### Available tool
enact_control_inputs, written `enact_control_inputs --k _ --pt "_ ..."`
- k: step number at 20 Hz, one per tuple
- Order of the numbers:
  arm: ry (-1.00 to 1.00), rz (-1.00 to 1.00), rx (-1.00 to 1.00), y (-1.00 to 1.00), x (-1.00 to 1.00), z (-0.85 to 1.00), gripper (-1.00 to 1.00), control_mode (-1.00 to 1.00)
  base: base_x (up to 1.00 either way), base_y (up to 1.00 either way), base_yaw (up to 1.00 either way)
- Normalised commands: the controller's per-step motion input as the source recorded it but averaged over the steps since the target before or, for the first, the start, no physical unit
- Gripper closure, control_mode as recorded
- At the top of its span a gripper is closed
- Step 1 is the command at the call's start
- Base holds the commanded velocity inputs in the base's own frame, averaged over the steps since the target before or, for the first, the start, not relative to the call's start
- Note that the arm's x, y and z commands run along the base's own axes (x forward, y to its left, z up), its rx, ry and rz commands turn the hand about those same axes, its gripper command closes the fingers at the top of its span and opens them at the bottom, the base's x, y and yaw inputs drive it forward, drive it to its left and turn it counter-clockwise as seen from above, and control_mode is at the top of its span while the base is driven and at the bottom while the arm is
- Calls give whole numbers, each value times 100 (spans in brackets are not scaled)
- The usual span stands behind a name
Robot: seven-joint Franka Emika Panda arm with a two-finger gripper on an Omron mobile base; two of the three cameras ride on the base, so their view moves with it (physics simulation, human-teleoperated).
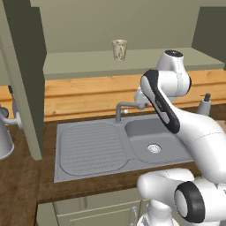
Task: Pick the kettle from the counter and place it on the tray. Then pick the mug from the cabinet and place it on the tray. Then close the cabinet doors.
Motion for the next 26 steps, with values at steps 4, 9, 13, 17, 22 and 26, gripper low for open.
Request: enact_control_inputs --k 4,9,13,17,22,26 --pt "0 0 0 -3 -16 -1 -100 -100 0 0 0" --pt "-14 -15 0 -19 -42 -8 -100 -100 0 0 0" --pt "-25 -47 0 -23 -32 -6 -100 -100 0 0 0" --pt "-21 -46 0 -47 -30 -9 -100 -100 0 0 0" --pt "-6 -38 0 -51 -25 -12 -100 -100 0 0 0" --pt "-10 -9 30 -47 -24 -11 -100 -100 0 0 0"
